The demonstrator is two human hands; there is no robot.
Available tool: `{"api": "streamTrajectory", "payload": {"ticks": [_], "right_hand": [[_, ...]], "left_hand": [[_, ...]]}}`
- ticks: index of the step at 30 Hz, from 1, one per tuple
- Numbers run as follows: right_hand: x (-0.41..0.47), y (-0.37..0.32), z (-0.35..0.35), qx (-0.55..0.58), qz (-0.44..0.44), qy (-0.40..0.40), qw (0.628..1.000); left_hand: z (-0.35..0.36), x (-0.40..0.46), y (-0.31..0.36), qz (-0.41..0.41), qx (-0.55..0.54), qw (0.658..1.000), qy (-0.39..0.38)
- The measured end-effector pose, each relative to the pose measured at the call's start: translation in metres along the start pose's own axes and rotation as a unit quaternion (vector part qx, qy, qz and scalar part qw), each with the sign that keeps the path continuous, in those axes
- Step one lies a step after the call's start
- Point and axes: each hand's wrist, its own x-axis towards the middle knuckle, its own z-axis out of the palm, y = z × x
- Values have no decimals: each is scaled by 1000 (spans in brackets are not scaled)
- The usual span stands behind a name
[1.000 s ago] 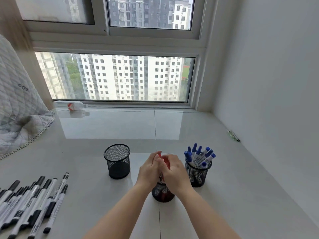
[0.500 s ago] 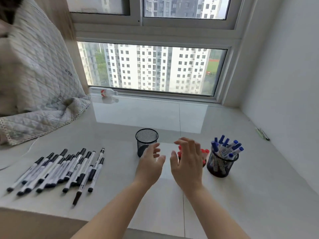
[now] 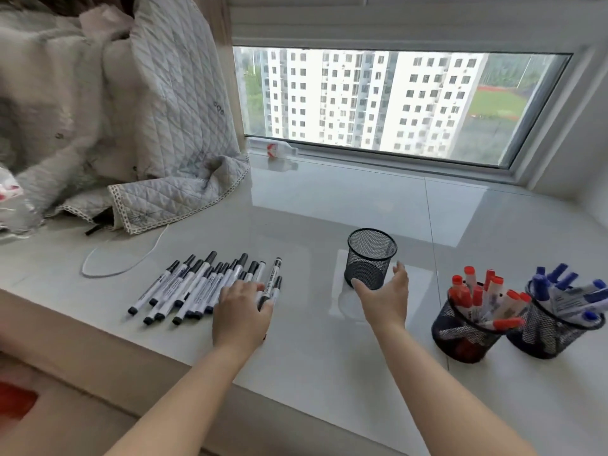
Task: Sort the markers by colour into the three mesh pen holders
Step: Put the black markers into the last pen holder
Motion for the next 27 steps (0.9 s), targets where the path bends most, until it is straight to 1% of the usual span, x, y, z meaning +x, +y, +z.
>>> {"api": "streamTrajectory", "payload": {"ticks": [4, 7, 10, 15, 20, 23, 25, 27], "right_hand": [[23, 6, 14, 15, 12, -1, 1000], [35, 9, 20, 24, 19, 14, 999], [39, 11, 22, 20, 17, 30, 999], [28, 16, 22, 22, 10, 39, 999], [4, 21, 19, 27, 8, 43, 999], [-8, 18, 13, 39, 16, 28, 999], [-19, 12, 7, 25, -5, 39, 999], [-35, 3, 2, -37, -81, 100, 991]], "left_hand": [[-4, 16, -23, -47, 30, 998, -17], [-1, 25, -32, -55, 34, 997, -38], [2, 31, -37, -57, 47, 997, -38], [2, 37, -46, -61, 89, 994, -35], [2, 38, -48, -59, 87, 994, -42], [0, 40, -48, -60, 82, 994, -48], [-1, 42, -48, -64, 73, 994, -54], [-2, 45, -47, -60, 67, 994, -59]]}}
